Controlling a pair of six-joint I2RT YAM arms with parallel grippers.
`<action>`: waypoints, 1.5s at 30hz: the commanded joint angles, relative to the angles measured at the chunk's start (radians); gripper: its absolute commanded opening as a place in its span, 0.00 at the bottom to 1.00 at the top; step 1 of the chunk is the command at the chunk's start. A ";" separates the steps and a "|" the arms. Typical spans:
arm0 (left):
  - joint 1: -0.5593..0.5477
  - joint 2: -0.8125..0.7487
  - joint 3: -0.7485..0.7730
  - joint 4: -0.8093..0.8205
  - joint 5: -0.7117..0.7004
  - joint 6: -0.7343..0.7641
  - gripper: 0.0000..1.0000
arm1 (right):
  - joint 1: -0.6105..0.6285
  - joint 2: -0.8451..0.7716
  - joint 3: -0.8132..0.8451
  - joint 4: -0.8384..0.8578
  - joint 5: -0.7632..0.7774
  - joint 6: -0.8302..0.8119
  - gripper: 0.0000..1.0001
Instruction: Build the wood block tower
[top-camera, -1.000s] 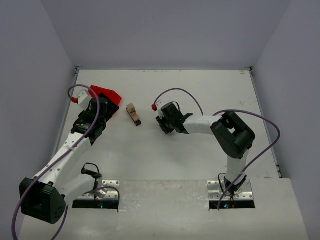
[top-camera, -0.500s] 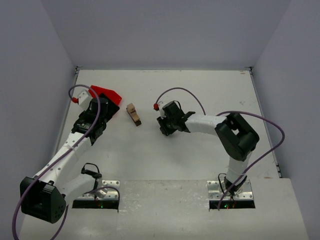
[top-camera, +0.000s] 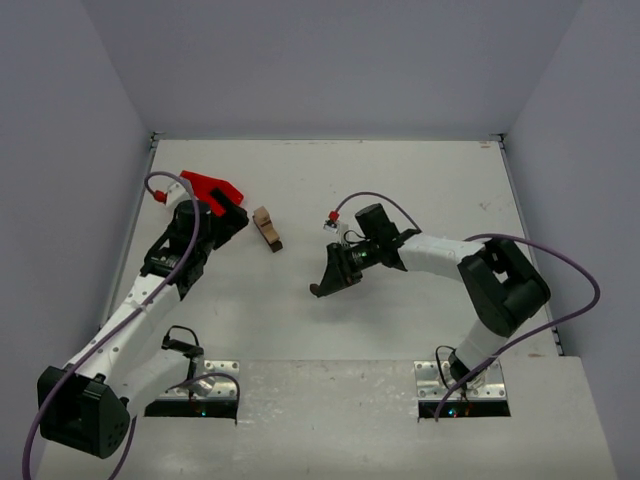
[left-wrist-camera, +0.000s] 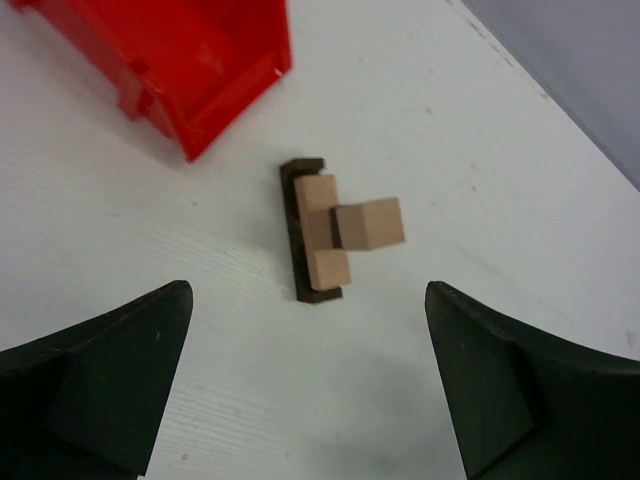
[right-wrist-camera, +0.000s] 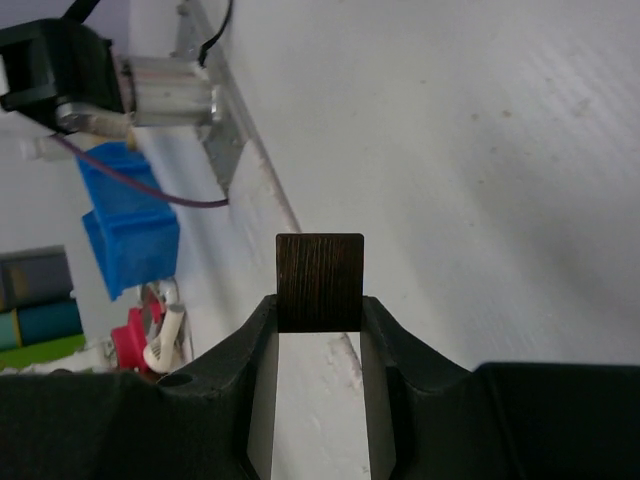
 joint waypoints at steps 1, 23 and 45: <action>0.008 -0.126 -0.076 0.290 0.447 0.153 1.00 | -0.012 -0.081 -0.030 0.437 -0.276 0.195 0.08; -0.054 -0.137 -0.224 0.893 1.075 0.043 0.81 | -0.078 -0.185 0.013 1.078 -0.077 0.553 0.07; -0.165 -0.054 -0.177 0.993 0.938 0.023 0.60 | -0.078 -0.164 -0.007 1.155 -0.162 0.635 0.07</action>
